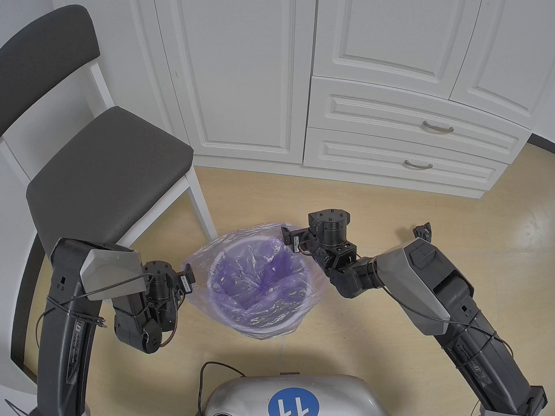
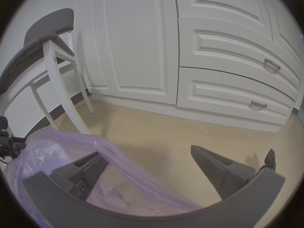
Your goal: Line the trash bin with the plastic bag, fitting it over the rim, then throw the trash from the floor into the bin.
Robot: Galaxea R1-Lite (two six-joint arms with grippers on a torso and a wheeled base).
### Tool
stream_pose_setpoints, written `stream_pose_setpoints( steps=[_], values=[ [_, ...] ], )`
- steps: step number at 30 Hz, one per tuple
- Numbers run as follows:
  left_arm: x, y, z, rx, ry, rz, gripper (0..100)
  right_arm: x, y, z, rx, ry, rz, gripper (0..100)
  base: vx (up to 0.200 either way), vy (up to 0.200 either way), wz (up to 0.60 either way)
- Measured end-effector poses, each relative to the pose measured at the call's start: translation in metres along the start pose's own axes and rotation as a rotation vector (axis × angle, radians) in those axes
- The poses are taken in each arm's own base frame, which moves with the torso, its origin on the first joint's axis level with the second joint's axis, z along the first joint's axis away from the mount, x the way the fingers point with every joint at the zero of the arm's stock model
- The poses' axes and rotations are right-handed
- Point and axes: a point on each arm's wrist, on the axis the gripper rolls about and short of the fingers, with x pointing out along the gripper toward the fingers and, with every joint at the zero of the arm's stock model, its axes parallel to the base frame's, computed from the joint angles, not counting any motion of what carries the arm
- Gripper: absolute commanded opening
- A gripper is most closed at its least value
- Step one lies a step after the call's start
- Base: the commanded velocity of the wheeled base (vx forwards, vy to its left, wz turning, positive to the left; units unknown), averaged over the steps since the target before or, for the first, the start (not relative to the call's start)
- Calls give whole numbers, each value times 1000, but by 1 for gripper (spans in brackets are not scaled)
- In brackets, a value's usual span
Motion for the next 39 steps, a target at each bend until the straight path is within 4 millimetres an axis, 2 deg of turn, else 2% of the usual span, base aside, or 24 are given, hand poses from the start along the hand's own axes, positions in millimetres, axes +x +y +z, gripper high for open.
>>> stream_pose_setpoints(
  steps=[4,11,14,24,32,39],
  values=[
    [-5,-1,2,0,0,-7,100,-4,6,13,7,13,12,100,0,0,0],
    [-20,-7,18,-27,-32,-43,100,-17,9,58,26,47,55,100,0,0,0],
    [-27,-9,25,-31,-38,-56,100,-22,6,71,27,62,70,100,0,0,0],
    [-24,-7,28,-31,-37,-48,100,-30,-16,71,15,193,83,100,0,0,0],
    [-18,-3,28,-35,-36,-31,100,-57,-29,70,16,306,201,100,0,0,0],
    [-11,0,25,-40,-33,-17,100,-71,-60,65,16,372,181,100,0,0,0]
  ],
)
